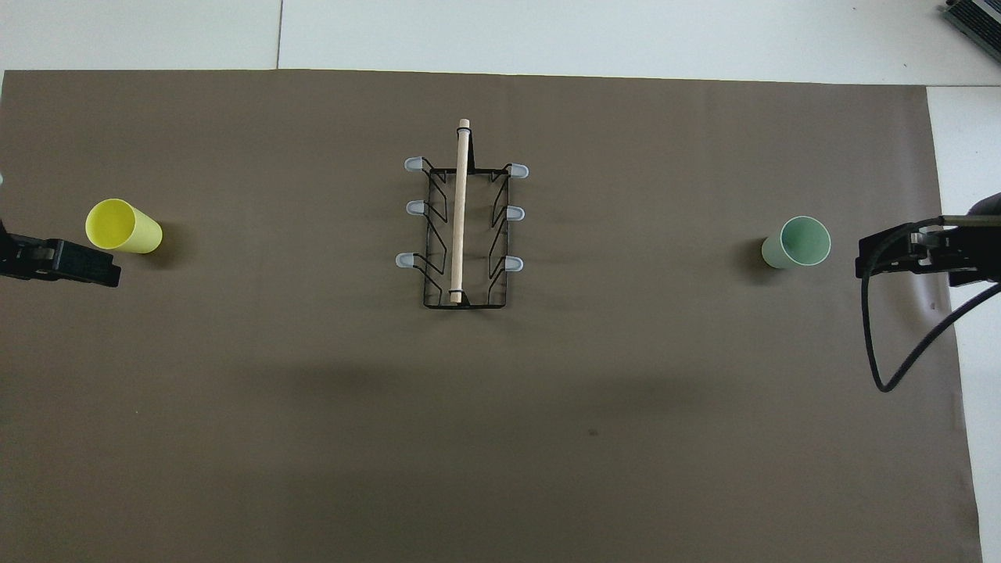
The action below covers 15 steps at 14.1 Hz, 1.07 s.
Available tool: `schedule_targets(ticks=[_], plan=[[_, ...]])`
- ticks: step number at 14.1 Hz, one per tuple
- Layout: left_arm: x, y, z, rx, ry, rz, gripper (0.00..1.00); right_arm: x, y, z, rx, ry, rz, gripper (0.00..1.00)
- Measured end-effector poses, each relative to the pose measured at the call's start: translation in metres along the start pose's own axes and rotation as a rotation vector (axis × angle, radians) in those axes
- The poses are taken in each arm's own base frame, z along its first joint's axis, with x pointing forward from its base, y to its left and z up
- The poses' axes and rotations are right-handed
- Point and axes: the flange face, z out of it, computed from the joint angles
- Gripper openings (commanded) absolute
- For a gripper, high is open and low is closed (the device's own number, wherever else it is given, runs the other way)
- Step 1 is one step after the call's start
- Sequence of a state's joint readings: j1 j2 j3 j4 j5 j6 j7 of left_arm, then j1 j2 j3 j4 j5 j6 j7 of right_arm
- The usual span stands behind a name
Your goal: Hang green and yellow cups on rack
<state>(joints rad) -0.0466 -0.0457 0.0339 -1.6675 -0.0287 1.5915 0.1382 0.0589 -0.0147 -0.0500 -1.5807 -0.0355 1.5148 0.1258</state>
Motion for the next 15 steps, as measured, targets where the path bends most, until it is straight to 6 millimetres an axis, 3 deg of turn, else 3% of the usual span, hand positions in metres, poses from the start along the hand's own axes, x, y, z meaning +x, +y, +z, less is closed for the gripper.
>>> schedule_targets(ticks=[4,11,13,15], plan=[[0.000,0.000,0.000,0.000,0.000,-0.001,1.00,-0.004,-0.001,0.004,-0.004,-0.039,-0.010,1.00],[0.000,0.000,0.000,0.000,0.000,0.000,1.00,-0.008,0.000,0.043,-0.051,-0.079,-0.172,1.00],[0.000,0.000,0.000,0.000,0.000,0.000,1.00,0.009,-0.004,0.067,-0.121,-0.070,-0.245,1.00],[0.000,0.000,0.000,0.000,0.000,0.000,1.00,0.036,-0.015,0.111,-0.207,-0.091,-0.380,1.00]])
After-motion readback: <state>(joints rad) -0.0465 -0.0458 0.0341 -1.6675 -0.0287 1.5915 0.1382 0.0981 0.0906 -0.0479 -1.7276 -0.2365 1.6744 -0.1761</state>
